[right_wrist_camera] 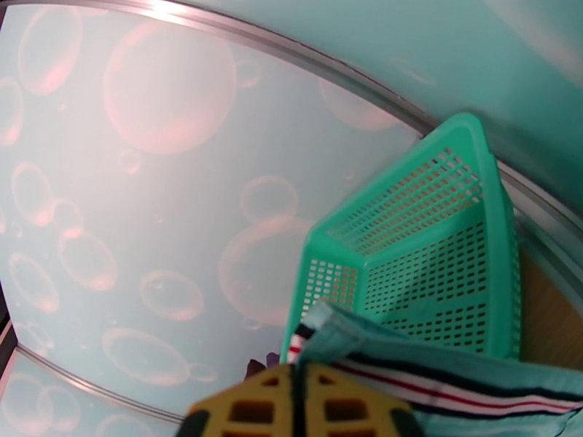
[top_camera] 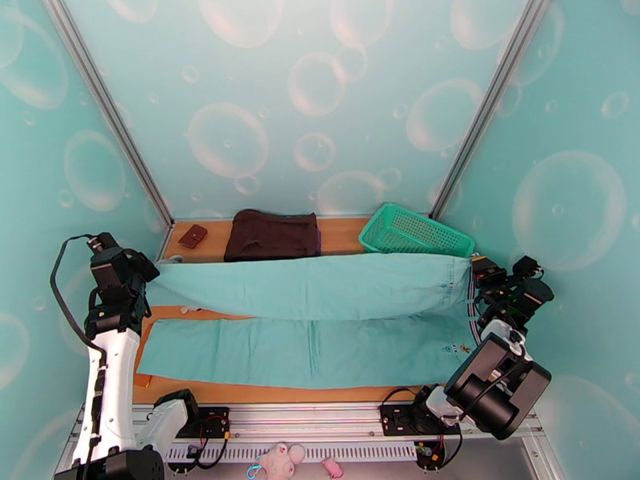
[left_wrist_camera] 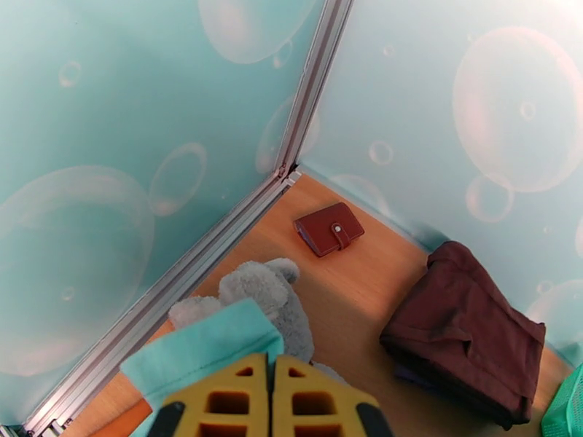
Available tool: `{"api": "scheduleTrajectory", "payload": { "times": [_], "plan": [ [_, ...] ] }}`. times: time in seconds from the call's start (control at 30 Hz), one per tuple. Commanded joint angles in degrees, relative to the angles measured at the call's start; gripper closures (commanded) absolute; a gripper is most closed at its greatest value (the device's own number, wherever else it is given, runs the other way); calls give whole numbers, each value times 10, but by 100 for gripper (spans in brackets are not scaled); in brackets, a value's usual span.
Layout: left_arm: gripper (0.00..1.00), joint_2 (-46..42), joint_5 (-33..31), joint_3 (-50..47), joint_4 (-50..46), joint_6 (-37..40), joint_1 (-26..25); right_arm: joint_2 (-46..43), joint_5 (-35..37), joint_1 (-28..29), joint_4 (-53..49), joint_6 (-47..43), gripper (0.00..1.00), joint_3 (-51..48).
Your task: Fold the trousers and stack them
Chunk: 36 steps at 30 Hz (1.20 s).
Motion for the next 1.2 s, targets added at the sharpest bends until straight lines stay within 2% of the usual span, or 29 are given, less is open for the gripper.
{"api": "scheduleTrajectory", "payload": {
  "times": [0.0, 0.17, 0.27, 0.33, 0.43, 0.63, 0.87, 1.17],
  "plan": [
    [100, 4, 66, -10, 37, -11, 16, -50, -23, -21, 53, 17, 92, -17],
    [100, -23, 105, -32, 46, -42, 39, -91, -41, -80, -34, -20, 92, -51],
    [100, -35, 133, -43, 39, -61, 58, -113, -69, -127, -47, -20, 96, -81],
    [100, -49, 154, -63, 45, -74, 74, -130, -66, -151, -97, -47, 97, -92],
    [100, -63, 168, -90, 53, -87, 86, -148, -48, -160, -180, -104, 96, -98],
    [100, -96, 203, -146, 87, -132, 128, -183, -44, -186, -183, -93, 96, -151],
    [100, -121, 239, -189, 117, -141, 156, -197, 11, -217, -299, -139, 95, -164],
    [100, -166, 265, -215, 113, -139, 185, -193, 23, -268, -311, -149, 95, -191]
  ]
}}
